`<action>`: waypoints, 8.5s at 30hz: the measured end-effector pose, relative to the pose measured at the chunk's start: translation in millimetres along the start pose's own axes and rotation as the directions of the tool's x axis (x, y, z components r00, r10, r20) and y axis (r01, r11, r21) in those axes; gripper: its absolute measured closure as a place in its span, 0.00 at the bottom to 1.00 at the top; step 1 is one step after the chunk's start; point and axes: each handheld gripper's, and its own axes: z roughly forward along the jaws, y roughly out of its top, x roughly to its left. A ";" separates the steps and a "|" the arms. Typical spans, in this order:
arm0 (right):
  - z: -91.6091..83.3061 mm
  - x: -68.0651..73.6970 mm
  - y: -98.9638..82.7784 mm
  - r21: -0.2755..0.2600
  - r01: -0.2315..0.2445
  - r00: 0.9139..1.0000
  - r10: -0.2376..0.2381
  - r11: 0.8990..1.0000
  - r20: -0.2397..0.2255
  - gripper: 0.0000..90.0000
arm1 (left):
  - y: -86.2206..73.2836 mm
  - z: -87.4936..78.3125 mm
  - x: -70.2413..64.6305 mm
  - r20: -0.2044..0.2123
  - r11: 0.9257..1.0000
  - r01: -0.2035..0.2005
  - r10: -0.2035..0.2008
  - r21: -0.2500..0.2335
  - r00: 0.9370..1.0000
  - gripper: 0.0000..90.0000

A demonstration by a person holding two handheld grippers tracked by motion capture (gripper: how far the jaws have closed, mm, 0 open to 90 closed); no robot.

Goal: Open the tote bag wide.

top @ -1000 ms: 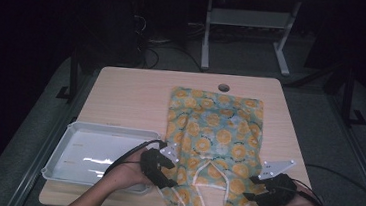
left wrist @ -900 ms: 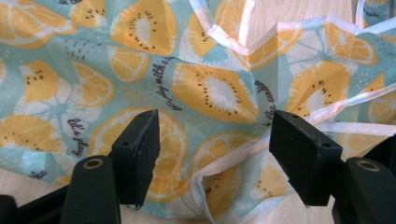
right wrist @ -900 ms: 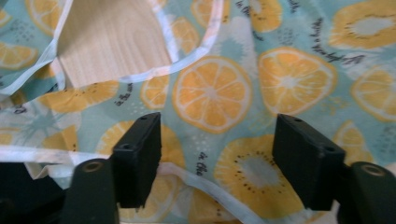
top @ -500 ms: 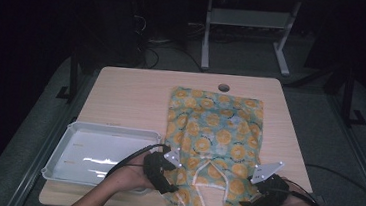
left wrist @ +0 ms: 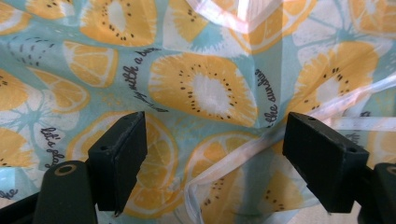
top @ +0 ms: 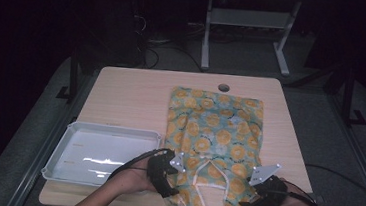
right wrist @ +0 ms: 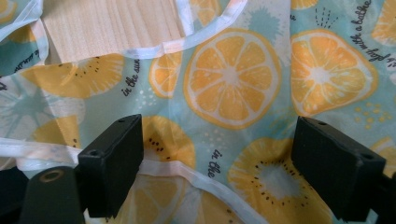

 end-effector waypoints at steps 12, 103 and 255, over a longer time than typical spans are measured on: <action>-3.2 -2.5 -0.6 -0.007 -0.022 1.000 0.022 1.000 0.012 0.31 | 3.5 -1.4 3.0 -0.011 1.000 0.021 -0.021 0.002 1.000 0.33; -30.5 -105.7 67.7 -0.120 -0.150 0.970 0.170 0.981 0.175 0.99 | 22.6 -49.4 130.7 -0.045 0.946 0.253 -0.267 -0.201 0.963 1.00; -61.0 -35.8 87.7 -0.243 -0.099 0.995 0.089 0.965 -0.052 0.60 | -36.6 -94.6 73.0 -0.019 0.899 0.303 -0.325 -0.315 0.946 0.36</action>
